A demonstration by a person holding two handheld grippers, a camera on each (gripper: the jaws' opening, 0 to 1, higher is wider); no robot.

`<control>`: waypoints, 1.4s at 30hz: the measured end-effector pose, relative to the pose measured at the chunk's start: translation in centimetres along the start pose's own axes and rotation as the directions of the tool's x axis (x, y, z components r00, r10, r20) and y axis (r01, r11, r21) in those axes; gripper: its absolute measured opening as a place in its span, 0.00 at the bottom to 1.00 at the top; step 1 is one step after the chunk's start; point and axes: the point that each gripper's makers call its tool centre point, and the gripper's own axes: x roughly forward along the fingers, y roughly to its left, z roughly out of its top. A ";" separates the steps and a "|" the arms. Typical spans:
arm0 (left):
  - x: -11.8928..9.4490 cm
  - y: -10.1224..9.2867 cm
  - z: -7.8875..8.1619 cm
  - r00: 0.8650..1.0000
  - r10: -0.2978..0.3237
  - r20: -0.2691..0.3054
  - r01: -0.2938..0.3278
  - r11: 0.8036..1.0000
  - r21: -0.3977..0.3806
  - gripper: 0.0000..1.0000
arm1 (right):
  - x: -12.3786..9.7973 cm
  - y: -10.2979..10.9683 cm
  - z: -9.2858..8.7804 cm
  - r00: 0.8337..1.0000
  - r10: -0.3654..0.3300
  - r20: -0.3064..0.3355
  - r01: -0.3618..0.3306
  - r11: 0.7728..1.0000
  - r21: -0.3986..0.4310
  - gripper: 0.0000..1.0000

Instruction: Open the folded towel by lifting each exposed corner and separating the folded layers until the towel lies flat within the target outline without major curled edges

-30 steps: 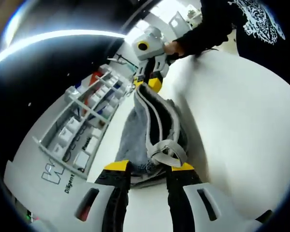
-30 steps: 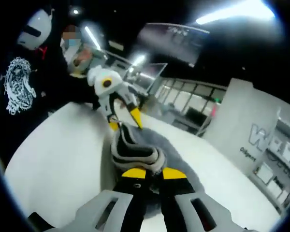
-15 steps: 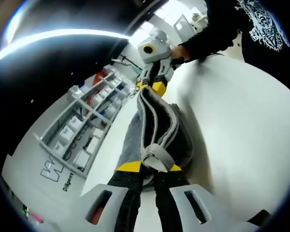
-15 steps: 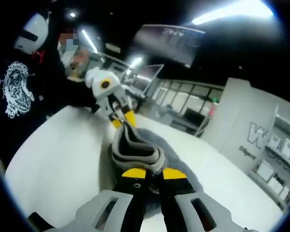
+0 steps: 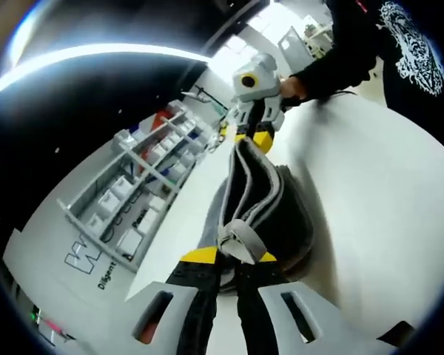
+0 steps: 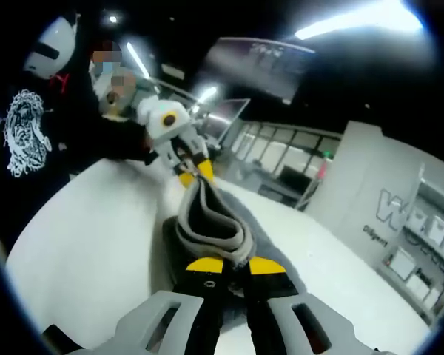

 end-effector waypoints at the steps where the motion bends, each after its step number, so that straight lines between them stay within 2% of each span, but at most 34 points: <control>1: 0.0 -0.1 0.0 1.000 -0.003 0.000 0.003 1.000 -0.001 0.06 | 0.0 0.0 0.0 1.000 0.002 -0.001 -0.002 1.000 0.001 0.03; 10: -0.1 -0.2 0.3 1.000 -0.020 0.010 0.021 1.000 -0.014 0.05 | -0.1 0.1 0.0 1.000 0.008 -0.009 -0.008 1.000 -0.001 0.03; 17: -0.5 0.0 1.1 0.999 -0.036 0.026 0.037 0.999 -0.029 0.05 | -0.7 -0.3 0.9 1.000 -0.002 -0.005 0.002 1.000 -0.020 0.03; 28: -0.2 2.2 1.5 0.996 -0.089 0.018 0.089 0.996 -0.025 0.05 | -0.3 -2.5 2.1 1.000 -0.001 -0.017 0.000 0.998 -0.057 0.03; 33: 0.4 2.9 1.3 0.993 -0.118 0.022 0.119 0.992 -0.047 0.05 | 0.1 -3.4 1.9 1.000 0.007 -0.027 -0.008 0.999 -0.047 0.03; 42: 1.3 2.7 0.4 0.987 -0.162 0.023 0.164 0.981 -0.102 0.05 | 0.8 -4.3 1.0 0.999 0.020 -0.044 -0.020 1.000 0.000 0.03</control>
